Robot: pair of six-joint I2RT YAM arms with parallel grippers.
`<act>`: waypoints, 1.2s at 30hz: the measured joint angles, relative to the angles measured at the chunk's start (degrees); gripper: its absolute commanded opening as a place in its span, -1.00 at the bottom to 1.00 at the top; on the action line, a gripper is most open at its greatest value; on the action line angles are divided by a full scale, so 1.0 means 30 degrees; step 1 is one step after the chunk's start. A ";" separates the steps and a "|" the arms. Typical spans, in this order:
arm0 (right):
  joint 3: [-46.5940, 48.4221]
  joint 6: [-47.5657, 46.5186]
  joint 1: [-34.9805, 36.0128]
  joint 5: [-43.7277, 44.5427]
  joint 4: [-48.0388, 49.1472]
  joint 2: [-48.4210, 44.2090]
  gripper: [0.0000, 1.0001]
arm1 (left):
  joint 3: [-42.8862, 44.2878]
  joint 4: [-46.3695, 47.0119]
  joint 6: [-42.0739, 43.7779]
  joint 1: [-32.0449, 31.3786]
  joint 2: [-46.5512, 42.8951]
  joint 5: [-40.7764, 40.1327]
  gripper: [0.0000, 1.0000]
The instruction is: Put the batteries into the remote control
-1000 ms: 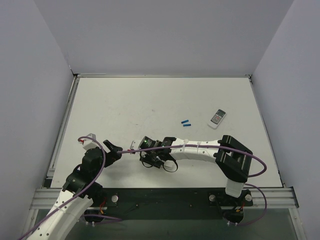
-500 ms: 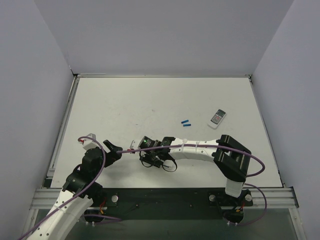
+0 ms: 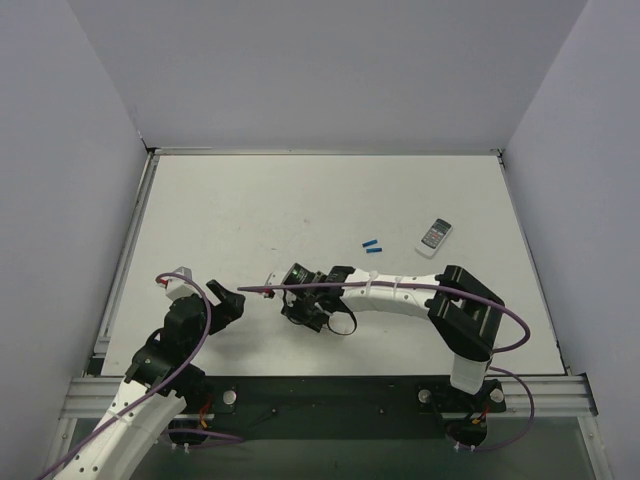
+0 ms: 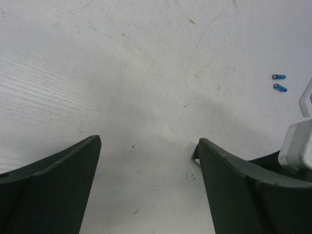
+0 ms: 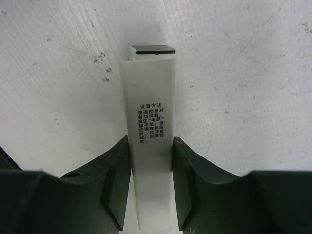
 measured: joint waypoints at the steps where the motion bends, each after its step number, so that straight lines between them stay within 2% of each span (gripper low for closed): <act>1: 0.0000 0.0044 -0.0044 -0.0146 0.0000 0.0000 -0.35 | 0.0000 0.0007 0.0000 0.0000 0.0000 0.0000 0.83; 20: 0.0007 0.0495 -0.0503 -0.1035 -0.0007 -0.0007 -0.35 | 0.0000 0.0015 0.0007 0.0000 0.0000 0.0029 0.83; 23: 0.0051 0.0554 -0.0495 -0.1049 -0.0138 -0.0029 -0.27 | -0.0007 0.0248 0.0160 0.0000 0.0219 0.0335 0.83; 36: 0.0109 0.0976 -0.0495 -0.0998 -0.0852 -0.1319 -0.23 | -0.0073 0.2878 0.1005 0.0000 0.4874 0.3832 0.82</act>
